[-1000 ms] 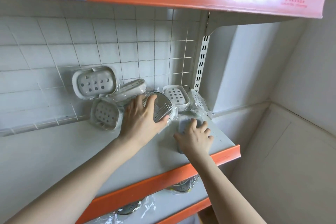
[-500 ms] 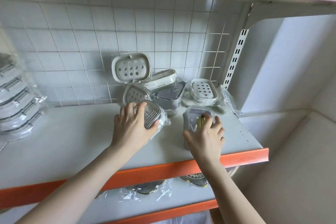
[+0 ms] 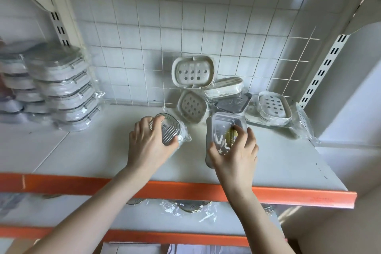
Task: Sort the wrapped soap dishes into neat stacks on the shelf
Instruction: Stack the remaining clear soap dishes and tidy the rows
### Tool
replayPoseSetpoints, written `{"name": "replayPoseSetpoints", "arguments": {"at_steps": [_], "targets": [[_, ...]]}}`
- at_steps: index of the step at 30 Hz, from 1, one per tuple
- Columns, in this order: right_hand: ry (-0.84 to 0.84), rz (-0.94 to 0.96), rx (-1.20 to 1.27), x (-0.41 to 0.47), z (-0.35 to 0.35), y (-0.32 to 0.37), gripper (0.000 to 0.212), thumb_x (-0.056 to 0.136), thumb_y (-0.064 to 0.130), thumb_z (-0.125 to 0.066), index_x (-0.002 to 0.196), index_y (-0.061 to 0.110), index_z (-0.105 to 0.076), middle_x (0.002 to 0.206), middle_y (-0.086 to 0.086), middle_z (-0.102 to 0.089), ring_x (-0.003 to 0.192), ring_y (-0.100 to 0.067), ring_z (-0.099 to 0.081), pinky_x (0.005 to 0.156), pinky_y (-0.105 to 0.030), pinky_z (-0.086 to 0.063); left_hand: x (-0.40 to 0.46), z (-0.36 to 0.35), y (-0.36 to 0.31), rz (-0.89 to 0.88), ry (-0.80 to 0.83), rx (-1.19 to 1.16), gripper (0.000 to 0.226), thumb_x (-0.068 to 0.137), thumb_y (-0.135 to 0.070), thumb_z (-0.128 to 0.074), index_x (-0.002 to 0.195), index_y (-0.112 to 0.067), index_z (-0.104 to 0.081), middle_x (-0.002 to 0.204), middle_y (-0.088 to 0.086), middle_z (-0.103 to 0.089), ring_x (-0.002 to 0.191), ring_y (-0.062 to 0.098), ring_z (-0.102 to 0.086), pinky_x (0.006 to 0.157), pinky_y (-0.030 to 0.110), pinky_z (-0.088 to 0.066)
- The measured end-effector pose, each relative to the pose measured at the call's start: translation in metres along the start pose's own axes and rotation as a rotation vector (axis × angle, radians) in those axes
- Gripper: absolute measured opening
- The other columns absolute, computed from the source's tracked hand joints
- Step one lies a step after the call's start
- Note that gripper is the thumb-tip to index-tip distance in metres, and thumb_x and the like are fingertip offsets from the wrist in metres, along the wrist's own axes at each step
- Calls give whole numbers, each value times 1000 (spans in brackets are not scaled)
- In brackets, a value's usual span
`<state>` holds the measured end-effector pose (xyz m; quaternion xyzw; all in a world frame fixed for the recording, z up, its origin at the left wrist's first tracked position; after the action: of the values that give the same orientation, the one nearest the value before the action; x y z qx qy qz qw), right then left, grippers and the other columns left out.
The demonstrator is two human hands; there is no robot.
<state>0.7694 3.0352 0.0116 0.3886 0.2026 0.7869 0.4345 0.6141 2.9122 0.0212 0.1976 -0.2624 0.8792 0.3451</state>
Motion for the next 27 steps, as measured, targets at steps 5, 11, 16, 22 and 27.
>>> {"name": "replayPoseSetpoints", "arguments": {"at_steps": [5,11,16,22,27], "targets": [[44,46,41,-14,-18,38,70,70,39,-70,132,19,-43,144,-15,-34,121,-38,-38,96,-48,-38,2,23,34,14,-46,6,63,66,-58,-44,111,-16,-59,100,12,-57,95,36,-55,74,44,-49],[96,90,63,-37,-45,84,68,70,44,-65,130,18,-45,144,-15,-36,120,-40,-41,96,-49,-39,1,55,89,42,-104,31,63,67,-57,-45,110,-13,-61,99,14,-58,91,37,-57,73,45,-50],[176,86,73,-64,-72,130,72,69,55,-54,131,19,-44,145,-15,-35,123,-39,-39,98,-47,-36,-7,84,146,72,-110,54,62,67,-57,-47,110,-15,-60,97,14,-58,90,36,-57,71,43,-50],[228,119,80,-96,-107,181,67,75,46,-68,131,18,-43,147,-14,-32,126,-37,-36,100,-47,-35,-18,115,213,106,-132,104,62,67,-59,-46,109,-15,-61,96,12,-58,89,36,-56,71,43,-49],[263,149,67,-121,-129,214,68,76,48,-67,132,20,-42,148,-11,-31,128,-36,-35,100,-46,-33,-24,133,255,133,-122,138,63,66,-61,-44,109,-17,-60,95,12,-58,89,36,-55,70,43,-48]]}}
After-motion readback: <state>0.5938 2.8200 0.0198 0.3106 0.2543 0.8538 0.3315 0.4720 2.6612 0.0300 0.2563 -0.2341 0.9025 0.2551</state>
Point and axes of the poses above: each hand's wrist, its own x-axis towards the middle knuckle, its own z-axis out of the back of the hand, y = z × x, the point moved 2 cm from there along x, towards the middle knuckle
